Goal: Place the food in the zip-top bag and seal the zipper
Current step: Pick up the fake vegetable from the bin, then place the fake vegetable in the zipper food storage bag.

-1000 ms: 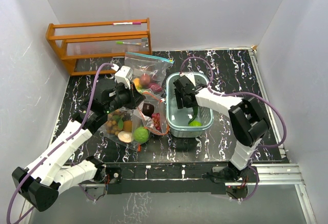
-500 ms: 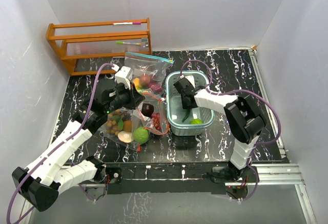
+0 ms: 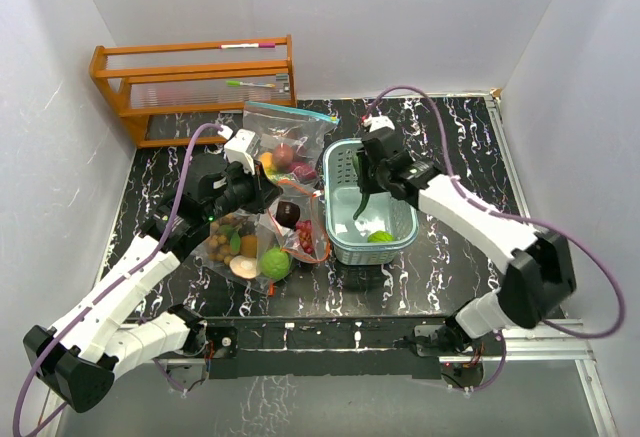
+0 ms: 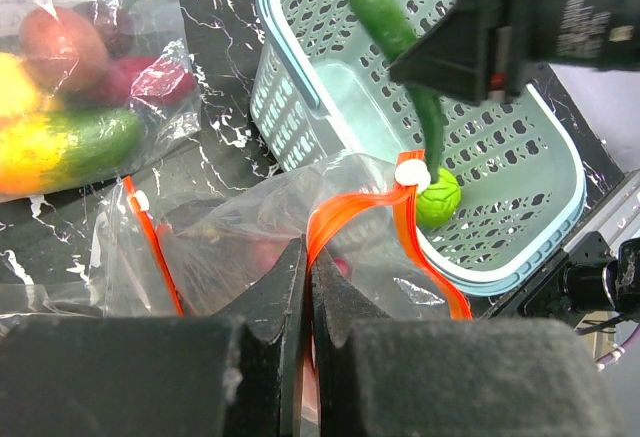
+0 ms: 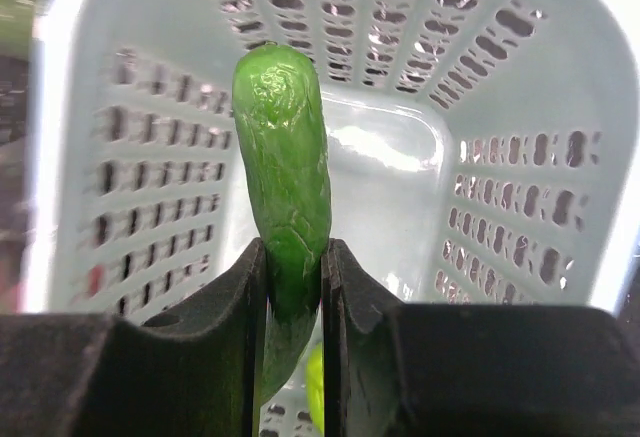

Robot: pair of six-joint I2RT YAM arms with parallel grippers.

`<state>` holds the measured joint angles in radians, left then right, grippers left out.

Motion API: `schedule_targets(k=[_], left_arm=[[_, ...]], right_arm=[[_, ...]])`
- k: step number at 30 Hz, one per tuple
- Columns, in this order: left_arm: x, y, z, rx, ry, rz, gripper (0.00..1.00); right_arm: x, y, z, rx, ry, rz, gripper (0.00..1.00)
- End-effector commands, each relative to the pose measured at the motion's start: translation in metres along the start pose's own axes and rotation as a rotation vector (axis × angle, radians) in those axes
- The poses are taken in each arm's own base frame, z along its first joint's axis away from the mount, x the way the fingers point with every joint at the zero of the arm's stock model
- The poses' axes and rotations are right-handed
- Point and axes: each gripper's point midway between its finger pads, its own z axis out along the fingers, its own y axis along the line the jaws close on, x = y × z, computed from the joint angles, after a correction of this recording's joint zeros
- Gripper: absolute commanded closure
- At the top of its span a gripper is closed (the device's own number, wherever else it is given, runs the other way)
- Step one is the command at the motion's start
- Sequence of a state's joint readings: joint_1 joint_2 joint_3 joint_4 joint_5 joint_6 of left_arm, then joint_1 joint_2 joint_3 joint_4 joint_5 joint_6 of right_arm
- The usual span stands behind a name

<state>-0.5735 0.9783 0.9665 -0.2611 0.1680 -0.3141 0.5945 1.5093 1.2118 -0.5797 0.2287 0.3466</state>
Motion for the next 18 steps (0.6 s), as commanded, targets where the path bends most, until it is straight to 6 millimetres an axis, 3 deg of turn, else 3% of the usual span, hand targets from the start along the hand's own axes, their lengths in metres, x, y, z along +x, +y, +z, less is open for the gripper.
schedule_targets(k=[1,5,9,13,18], left_arm=[[-0.006,-0.003,0.001,0.008,-0.02,0.009,1.0],[-0.005,-0.003,0.005,0.012,-0.011,0.004,1.0],[-0.006,-0.003,0.008,0.01,-0.013,0.003,1.0],[-0.008,-0.002,0.013,0.008,-0.013,0.006,1.0],[-0.009,-0.002,0.022,0.01,-0.006,0.006,1.0]], right_arm=[[-0.037,0.011,-0.056,-0.122,-0.135,-0.008,0.92],[-0.056,0.013,-0.099,-0.187,-0.232,-0.022,0.92],[-0.076,0.03,-0.145,-0.328,-0.31,-0.075,0.92],[-0.072,0.065,-0.177,-0.571,-0.309,-0.161,0.92],[-0.055,0.094,-0.191,-0.759,-0.278,-0.19,0.92]])
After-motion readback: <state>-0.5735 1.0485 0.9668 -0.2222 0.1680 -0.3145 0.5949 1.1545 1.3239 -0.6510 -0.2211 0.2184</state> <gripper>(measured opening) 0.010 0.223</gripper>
